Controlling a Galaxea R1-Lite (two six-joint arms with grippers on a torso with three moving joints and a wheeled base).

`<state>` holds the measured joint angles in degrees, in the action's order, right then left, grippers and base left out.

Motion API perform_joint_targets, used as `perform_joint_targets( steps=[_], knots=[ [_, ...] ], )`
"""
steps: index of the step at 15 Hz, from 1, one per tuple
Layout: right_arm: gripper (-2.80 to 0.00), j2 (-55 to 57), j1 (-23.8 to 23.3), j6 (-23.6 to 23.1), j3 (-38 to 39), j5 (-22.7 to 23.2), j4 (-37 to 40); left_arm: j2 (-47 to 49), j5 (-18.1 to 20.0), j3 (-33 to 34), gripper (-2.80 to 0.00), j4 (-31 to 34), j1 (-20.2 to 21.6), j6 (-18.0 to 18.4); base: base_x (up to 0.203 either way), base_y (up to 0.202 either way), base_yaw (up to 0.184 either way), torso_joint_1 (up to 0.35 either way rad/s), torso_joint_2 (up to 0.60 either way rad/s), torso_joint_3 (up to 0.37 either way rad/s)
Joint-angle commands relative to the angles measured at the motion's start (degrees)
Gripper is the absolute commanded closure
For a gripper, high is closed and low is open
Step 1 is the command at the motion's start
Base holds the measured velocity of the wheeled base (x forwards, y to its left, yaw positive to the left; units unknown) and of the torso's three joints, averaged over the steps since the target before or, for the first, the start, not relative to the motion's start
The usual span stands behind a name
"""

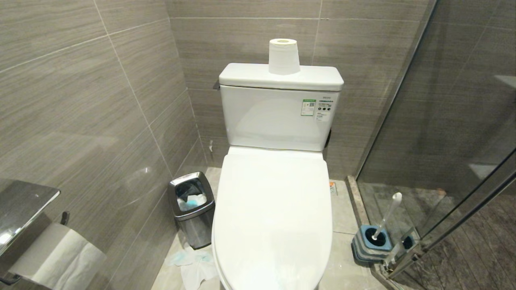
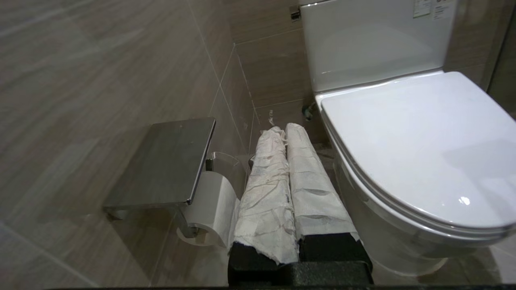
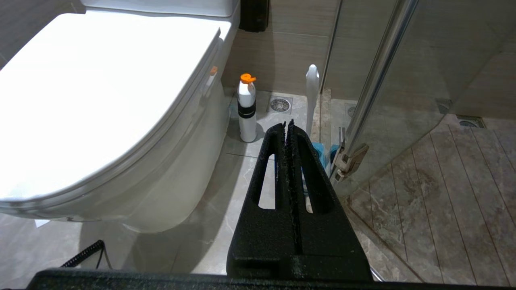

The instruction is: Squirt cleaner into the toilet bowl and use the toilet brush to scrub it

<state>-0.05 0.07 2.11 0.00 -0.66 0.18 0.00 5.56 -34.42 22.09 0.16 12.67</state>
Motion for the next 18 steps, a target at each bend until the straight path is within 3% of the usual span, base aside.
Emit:
perform_joint_targets(
  steps=[1,6,10,16,18],
  knots=[
    [0.00,0.0,0.0,0.1,0.1,0.0,0.0,0.1,-0.7,10.8,0.00,-9.3,0.0,-0.1,0.000,0.000,0.000,0.000,0.00,0.000],
    [0.00,0.0,0.0,0.1,0.1,0.0,0.0,0.1,-1.1,32.9,0.00,-28.6,0.0,-2.1,0.000,0.000,0.000,0.000,0.00,0.000],
    [0.00,0.0,0.0,0.0,0.0,0.0,0.0,0.0,-1.3,34.4,0.00,-25.8,-0.1,-8.2,0.000,0.000,0.000,0.000,0.00,0.000],
    [0.00,0.0,0.0,0.1,0.0,0.0,0.0,0.1,-1.3,34.4,0.00,-25.7,-0.1,-8.1,0.000,0.000,0.000,0.000,0.00,0.000],
    [0.00,0.0,0.0,0.1,0.0,0.0,0.0,0.1,-4.3,34.4,0.00,-22.9,0.0,-6.8,0.000,0.000,0.000,0.000,0.00,0.000]
  ],
)
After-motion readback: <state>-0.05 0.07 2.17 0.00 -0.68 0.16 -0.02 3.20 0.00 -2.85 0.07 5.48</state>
